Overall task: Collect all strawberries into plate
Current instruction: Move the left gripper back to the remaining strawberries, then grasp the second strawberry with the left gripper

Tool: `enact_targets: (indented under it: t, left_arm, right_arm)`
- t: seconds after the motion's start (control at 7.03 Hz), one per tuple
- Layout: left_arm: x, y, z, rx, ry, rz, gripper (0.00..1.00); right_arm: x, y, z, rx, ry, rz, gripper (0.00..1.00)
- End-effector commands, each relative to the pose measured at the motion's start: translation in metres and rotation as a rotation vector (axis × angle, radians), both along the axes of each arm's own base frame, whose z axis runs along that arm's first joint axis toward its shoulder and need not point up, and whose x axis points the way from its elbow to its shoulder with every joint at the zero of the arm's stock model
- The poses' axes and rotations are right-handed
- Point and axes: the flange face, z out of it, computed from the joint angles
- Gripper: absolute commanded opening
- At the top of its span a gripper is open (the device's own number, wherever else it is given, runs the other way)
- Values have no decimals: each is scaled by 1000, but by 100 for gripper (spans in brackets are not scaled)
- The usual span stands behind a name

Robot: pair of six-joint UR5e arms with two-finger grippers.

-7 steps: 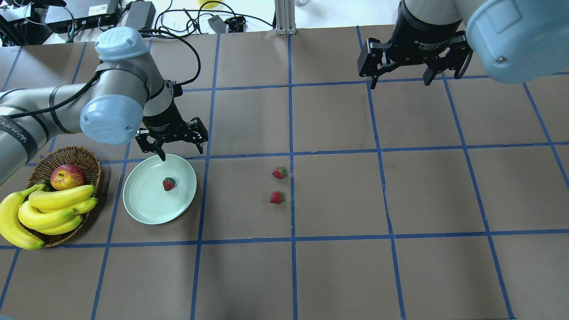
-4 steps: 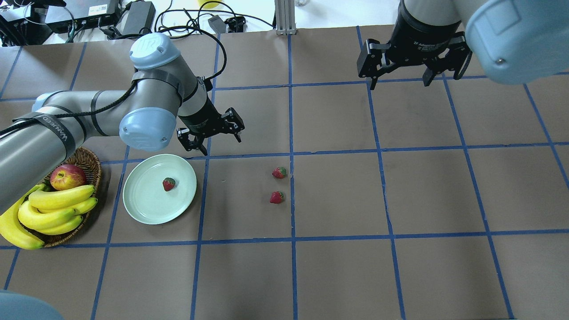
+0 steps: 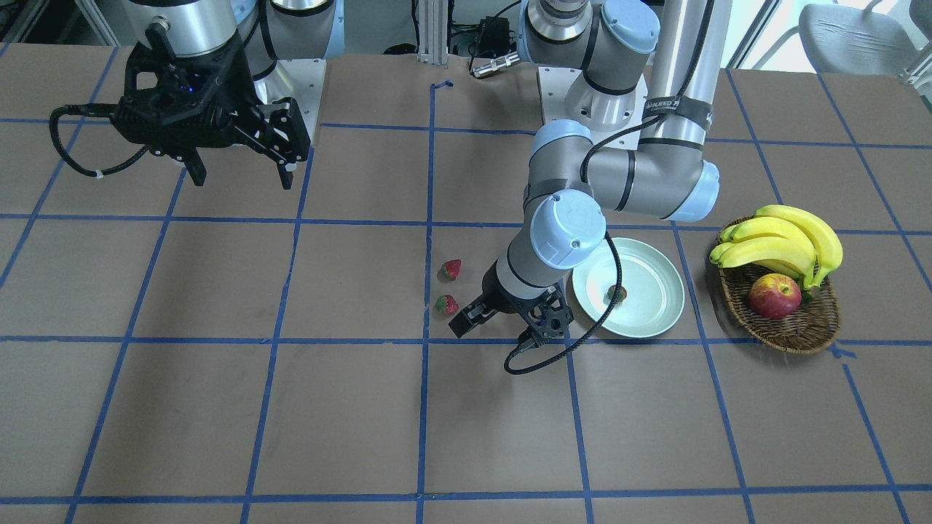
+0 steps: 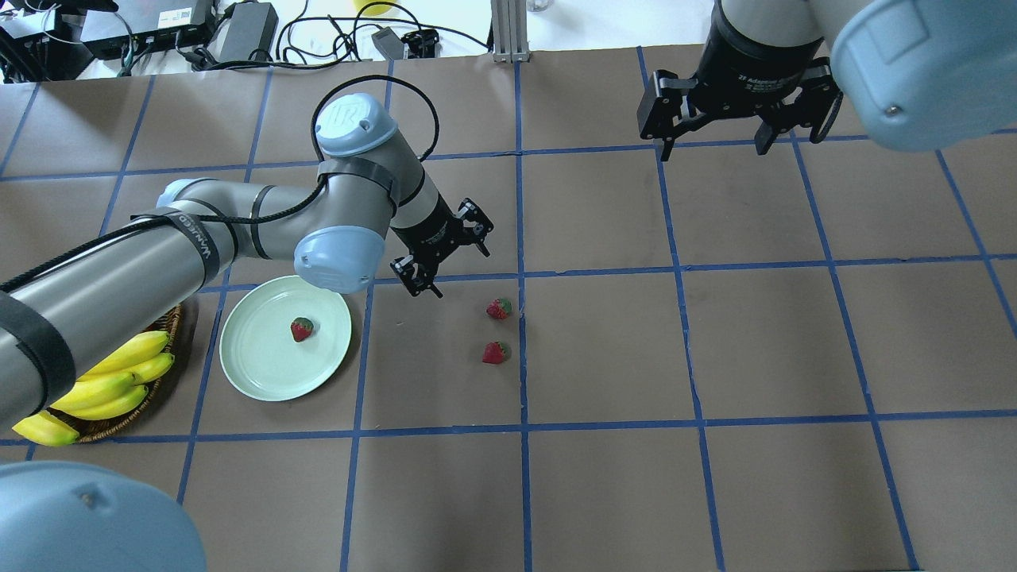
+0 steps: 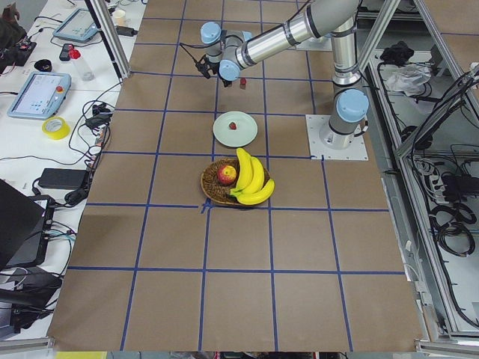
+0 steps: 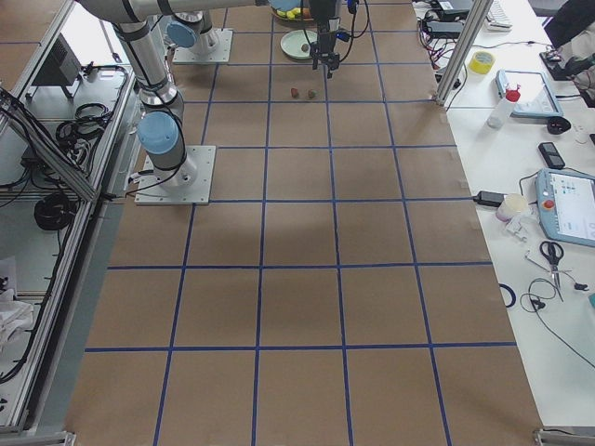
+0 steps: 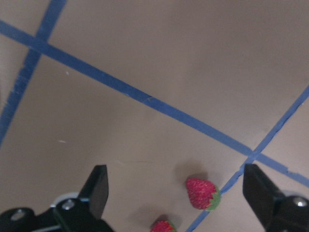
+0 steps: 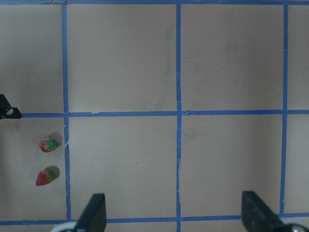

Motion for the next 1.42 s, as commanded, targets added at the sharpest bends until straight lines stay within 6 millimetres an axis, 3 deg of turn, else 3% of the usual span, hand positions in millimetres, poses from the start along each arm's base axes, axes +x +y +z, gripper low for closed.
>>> enact_targets:
  t: [0.0,0.28,0.43,0.57,0.71,0.85,1.0,1.28]
  left_arm:
    - [-24,4,-29,63,29,123,100]
    - [-35,10,-44,104,17,148,95]
    - [-41,14,-44,106,15,139,73]
    - [-43,15,-44,109,16,139,42]
    - [-44,16,-41,101,16,133,0]
    - [-43,16,-36,89,13,115,0]
    - [-41,13,-17,42,4,83,0]
    - [-3,12,5,-14,-228,-106,0]
  right_arm:
    - [-1,-1,2,-12,0,0,100]
    - [-1,-1,1,-11,0,0,100]
    - [-1,-1,1,-9,0,0,100]
    - [-1,-1,1,-9,2,-1,100]
    - [-1,-1,1,-9,2,-2,100]
    - [-1,-1,1,-9,2,-2,100]
    - [-1,-1,1,-9,2,-2,100]
    - [-1,-1,1,-11,0,-1,100]
